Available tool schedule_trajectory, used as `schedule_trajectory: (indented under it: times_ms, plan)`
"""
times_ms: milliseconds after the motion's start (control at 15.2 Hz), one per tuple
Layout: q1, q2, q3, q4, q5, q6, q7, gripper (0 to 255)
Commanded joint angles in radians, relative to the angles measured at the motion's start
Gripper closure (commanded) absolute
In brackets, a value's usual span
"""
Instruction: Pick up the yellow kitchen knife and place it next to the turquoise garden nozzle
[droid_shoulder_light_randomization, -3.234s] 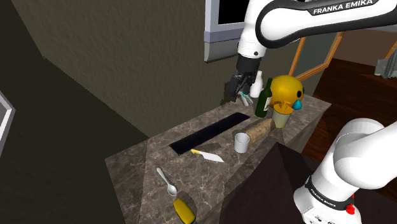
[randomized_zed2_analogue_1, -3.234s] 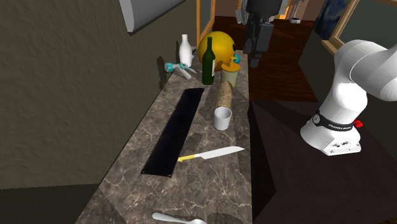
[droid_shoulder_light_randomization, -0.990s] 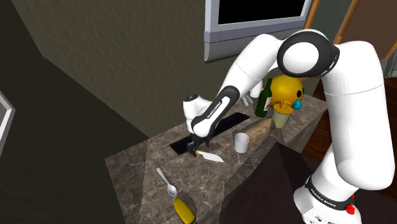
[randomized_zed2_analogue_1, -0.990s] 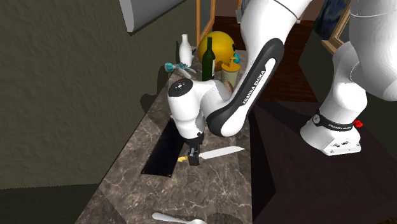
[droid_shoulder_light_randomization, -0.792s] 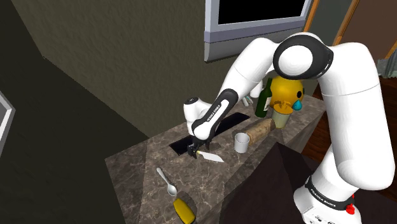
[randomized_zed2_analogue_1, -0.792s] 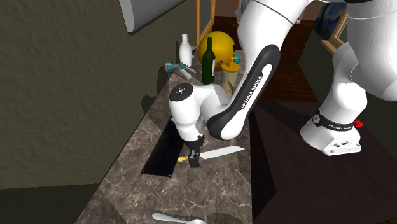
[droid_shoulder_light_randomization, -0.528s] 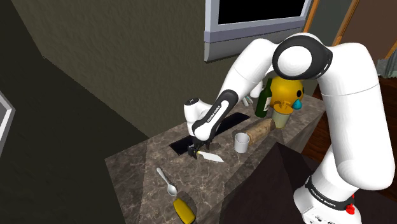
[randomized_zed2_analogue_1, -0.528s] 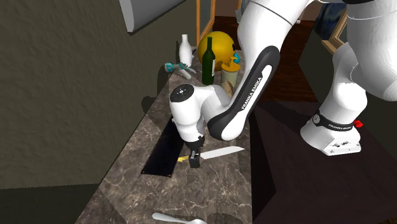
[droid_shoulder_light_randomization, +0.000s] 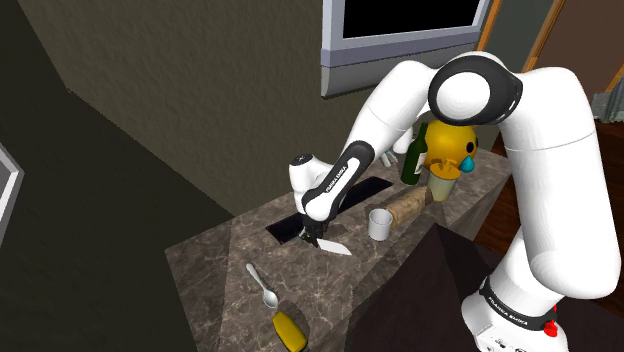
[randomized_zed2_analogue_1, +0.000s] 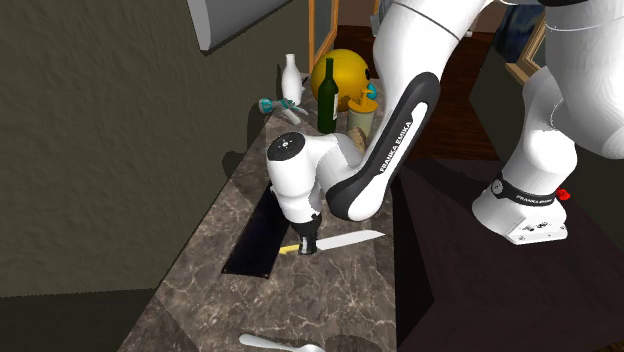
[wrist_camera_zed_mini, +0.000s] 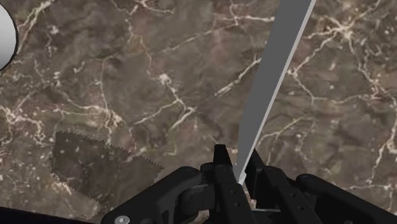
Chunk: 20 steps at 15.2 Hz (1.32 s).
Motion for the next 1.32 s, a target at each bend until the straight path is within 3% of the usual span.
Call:
schedule_trajectory:
  times_ms: [0, 264, 1254]
  plan:
    - [0.000, 0.000, 0.000, 0.000, 0.000, 0.000, 0.000, 255]
    - [0.000, 0.000, 0.000, 0.000, 0.000, 0.000, 0.000, 255]
    - [-0.023, -0.178, 0.032, -0.027, 0.046, -0.148, -0.035, 255]
